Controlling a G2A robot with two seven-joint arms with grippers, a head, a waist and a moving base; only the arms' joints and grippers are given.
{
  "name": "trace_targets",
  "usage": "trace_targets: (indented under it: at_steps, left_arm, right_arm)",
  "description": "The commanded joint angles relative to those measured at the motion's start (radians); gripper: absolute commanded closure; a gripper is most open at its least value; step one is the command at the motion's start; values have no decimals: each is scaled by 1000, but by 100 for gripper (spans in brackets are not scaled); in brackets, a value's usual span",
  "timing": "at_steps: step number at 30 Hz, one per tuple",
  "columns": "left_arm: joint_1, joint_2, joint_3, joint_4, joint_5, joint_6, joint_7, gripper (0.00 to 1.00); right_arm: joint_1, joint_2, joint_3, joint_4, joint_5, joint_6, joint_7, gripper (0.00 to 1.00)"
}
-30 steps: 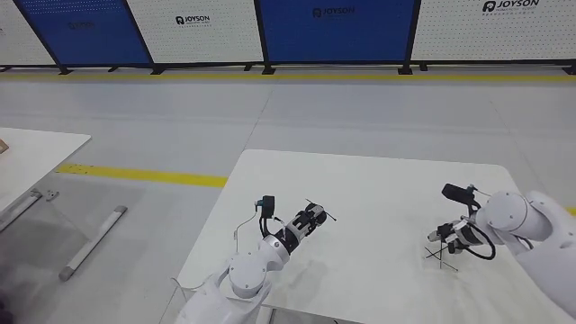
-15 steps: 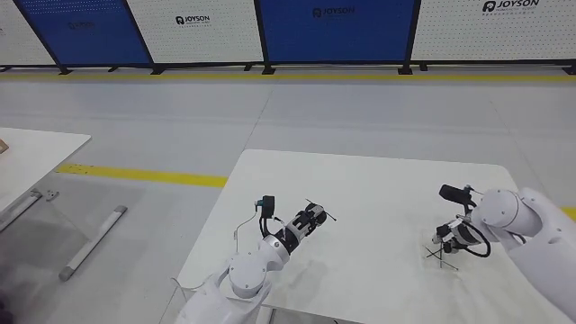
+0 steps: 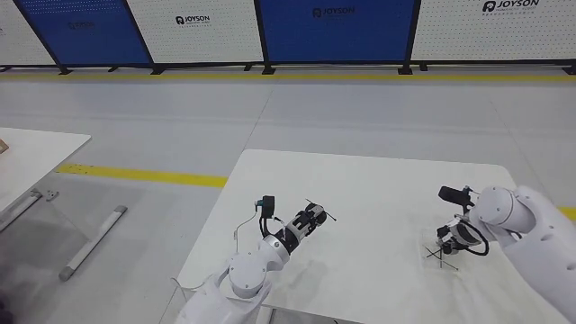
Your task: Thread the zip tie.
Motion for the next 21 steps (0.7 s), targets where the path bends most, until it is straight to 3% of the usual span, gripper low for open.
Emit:
trace_targets:
  at_steps: [1,8,13,16,21]
  left_arm:
    - [0,0,0,0,0,0,0,100]
    - [0,0,0,0,0,0,0,100]
    - [0,0,0,0,0,0,0,100]
    - [0,0,0,0,0,0,0,100]
    - [0,0,0,0,0,0,0,100]
  right_arm:
    - [0,-5,5,4,-8,0,6,100]
    - [-20,-9,40,-23,-35,0,17,100]
    - [-59,11,91,-80,-41,0,17,100]
    - [-105,34,148,-142,-40,0,-10,100]
    - [-245,89,311,-295,-9,-25,-111,100]
